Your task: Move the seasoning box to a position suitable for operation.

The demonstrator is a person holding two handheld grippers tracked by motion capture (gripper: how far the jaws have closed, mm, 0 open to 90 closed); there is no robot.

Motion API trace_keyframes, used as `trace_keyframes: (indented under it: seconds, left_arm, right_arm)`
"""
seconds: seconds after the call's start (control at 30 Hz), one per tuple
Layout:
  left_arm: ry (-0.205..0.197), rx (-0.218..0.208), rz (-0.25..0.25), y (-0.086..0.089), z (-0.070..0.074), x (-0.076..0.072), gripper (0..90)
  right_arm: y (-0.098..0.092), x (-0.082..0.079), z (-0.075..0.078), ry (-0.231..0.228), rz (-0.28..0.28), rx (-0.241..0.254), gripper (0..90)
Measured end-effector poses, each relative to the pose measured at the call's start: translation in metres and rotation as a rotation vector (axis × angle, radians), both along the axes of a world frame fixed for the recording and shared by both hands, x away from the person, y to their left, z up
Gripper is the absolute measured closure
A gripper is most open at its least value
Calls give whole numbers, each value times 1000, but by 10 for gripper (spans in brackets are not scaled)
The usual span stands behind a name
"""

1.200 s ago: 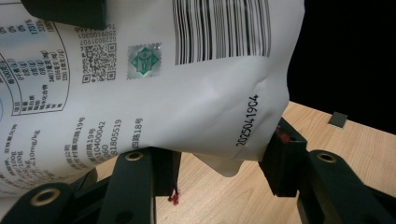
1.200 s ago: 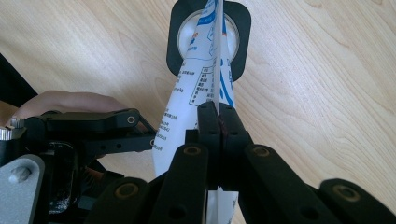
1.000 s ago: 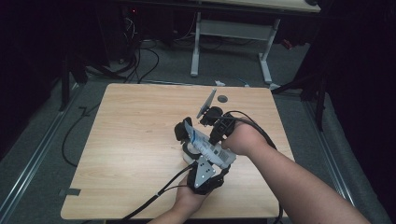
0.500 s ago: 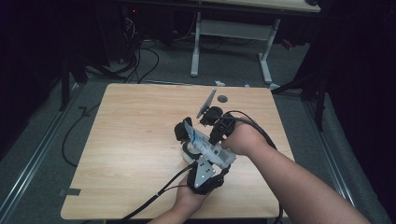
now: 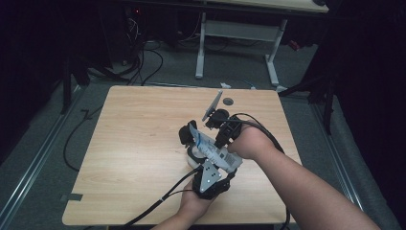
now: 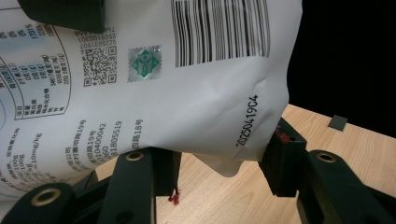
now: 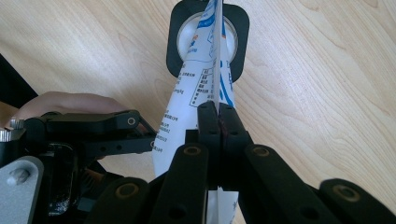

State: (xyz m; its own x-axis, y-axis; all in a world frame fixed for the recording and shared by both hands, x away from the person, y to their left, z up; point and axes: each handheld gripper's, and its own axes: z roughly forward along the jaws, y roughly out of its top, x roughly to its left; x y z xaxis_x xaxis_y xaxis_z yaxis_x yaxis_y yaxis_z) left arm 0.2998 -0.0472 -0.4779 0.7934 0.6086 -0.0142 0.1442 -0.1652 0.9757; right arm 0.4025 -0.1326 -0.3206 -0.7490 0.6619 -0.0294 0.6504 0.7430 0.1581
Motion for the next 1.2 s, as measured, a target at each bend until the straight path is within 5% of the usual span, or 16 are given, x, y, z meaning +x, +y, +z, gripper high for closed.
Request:
trace_keyframes:
  seconds: [1.2]
  left_arm:
    - [-3, -5, 6, 0, 1, 2, 547]
  right_arm:
    - [1, 3, 0, -4, 6, 4, 900]
